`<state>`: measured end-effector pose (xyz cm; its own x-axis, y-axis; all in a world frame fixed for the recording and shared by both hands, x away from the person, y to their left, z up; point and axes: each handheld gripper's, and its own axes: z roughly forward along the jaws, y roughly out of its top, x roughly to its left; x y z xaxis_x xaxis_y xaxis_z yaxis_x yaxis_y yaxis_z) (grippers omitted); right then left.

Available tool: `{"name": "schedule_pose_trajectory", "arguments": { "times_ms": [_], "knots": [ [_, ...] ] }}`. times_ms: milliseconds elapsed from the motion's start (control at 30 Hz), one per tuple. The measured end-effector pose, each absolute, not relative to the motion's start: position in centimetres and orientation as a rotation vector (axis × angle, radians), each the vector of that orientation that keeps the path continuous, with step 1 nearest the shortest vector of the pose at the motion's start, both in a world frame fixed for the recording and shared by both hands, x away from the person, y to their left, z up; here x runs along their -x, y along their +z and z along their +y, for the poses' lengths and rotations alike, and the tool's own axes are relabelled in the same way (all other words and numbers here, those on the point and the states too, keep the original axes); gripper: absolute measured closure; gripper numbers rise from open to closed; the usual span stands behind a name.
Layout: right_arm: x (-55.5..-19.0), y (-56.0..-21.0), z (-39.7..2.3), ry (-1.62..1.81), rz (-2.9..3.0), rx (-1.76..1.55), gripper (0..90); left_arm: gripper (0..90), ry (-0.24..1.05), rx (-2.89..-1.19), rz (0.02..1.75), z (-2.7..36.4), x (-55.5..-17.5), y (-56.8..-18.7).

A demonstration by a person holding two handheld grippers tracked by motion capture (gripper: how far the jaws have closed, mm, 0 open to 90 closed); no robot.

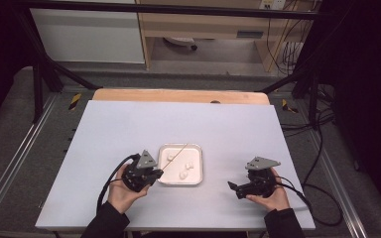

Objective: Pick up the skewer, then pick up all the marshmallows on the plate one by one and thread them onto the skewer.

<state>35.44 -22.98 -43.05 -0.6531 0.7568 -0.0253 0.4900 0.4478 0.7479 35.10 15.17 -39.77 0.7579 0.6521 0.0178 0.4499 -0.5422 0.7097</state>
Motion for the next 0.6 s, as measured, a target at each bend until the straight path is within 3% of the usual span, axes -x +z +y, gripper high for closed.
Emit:
{"name": "schedule_pose_trajectory", "arguments": {
  "times_ms": [600],
  "knots": [
    [-37.1, -41.8, -18.9, 1.113, 2.329, -1.092, 0.7, 88.8, 0.442, -2.056, 0.9, 18.9, -32.9, -41.2]
  ]
}}
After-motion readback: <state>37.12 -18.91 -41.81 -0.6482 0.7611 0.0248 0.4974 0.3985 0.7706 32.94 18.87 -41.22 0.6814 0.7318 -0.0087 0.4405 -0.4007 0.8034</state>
